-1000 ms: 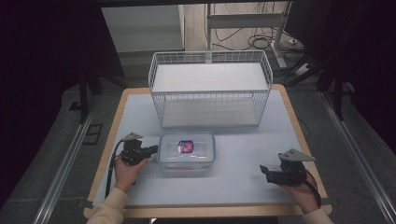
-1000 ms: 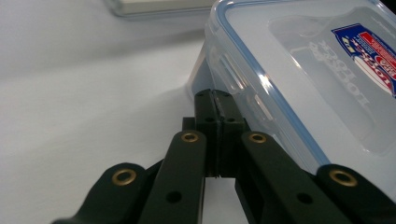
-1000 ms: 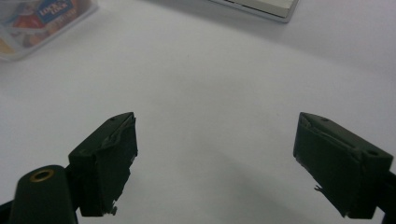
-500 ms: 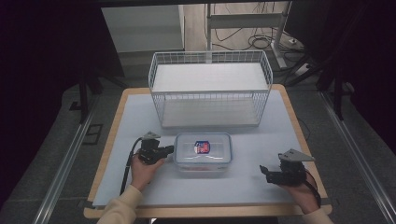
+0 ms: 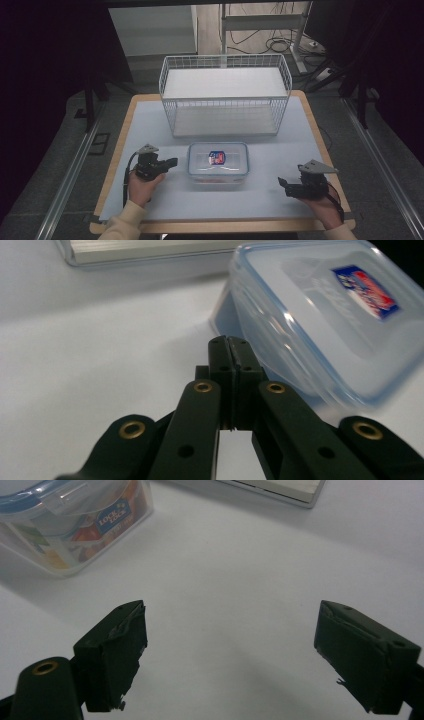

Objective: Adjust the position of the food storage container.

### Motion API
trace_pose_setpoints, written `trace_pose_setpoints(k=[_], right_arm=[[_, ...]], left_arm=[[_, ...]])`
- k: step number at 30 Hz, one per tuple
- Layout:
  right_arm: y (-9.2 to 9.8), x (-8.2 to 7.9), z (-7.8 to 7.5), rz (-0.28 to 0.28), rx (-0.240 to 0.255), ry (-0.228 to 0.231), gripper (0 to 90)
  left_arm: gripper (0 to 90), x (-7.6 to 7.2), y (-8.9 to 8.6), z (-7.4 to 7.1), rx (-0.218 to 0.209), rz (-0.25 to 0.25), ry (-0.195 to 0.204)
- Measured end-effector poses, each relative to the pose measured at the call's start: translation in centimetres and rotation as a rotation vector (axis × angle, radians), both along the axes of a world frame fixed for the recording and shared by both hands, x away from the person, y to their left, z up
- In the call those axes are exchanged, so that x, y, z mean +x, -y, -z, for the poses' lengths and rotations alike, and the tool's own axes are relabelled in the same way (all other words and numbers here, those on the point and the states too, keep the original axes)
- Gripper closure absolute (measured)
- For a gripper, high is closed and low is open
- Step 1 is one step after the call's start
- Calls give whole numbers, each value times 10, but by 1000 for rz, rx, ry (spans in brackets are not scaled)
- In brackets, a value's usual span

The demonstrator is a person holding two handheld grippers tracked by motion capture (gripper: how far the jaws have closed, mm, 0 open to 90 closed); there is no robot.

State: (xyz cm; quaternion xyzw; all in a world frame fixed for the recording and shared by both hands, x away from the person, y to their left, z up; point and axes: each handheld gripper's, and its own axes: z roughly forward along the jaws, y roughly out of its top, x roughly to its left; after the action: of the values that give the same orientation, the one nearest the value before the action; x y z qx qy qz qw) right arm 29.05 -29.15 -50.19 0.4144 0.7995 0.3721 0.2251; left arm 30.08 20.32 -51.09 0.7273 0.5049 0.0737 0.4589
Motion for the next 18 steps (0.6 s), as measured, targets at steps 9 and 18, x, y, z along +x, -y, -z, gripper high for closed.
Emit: trace_pose_setpoints(k=[9, 18], right_arm=[[-1, -1, -1, -5, 6, -2, 136], [-1, 1, -1, -15, 14, -6, 136]], left_arm=[[884, -6, 0, -6, 1, 20, 4], [373, -8, -6, -9, -42, -41, -20]])
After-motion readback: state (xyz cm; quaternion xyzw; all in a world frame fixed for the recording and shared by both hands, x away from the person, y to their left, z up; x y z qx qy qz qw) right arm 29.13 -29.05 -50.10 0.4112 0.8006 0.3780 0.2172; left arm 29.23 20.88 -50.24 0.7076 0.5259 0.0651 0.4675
